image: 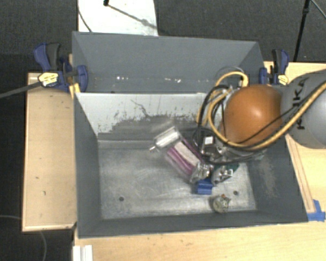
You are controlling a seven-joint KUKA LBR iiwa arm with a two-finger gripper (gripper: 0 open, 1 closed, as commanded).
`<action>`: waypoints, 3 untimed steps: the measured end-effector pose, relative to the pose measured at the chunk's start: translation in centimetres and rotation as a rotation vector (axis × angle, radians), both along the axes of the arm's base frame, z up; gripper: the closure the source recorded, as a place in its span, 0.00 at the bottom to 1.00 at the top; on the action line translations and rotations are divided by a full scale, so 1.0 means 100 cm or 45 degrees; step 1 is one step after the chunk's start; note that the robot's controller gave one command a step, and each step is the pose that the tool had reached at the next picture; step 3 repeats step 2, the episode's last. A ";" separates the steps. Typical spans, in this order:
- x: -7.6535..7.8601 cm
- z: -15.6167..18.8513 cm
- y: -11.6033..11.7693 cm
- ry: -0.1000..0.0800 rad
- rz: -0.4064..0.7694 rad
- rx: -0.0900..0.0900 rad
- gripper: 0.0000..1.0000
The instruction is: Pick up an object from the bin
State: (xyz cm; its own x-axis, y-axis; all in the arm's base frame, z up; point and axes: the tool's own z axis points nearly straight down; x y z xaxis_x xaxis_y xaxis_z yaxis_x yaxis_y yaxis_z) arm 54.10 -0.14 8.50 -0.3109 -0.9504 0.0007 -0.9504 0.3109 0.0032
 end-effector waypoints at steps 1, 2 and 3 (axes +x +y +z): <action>-0.011 -0.009 0.035 -0.017 0.131 -0.007 1.00; -0.017 0.122 0.048 -0.016 0.135 0.002 1.00; -0.017 0.122 0.048 -0.016 0.135 0.002 1.00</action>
Offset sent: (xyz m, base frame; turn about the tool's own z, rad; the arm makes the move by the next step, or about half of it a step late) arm -0.0158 0.0362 -0.0150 -0.1136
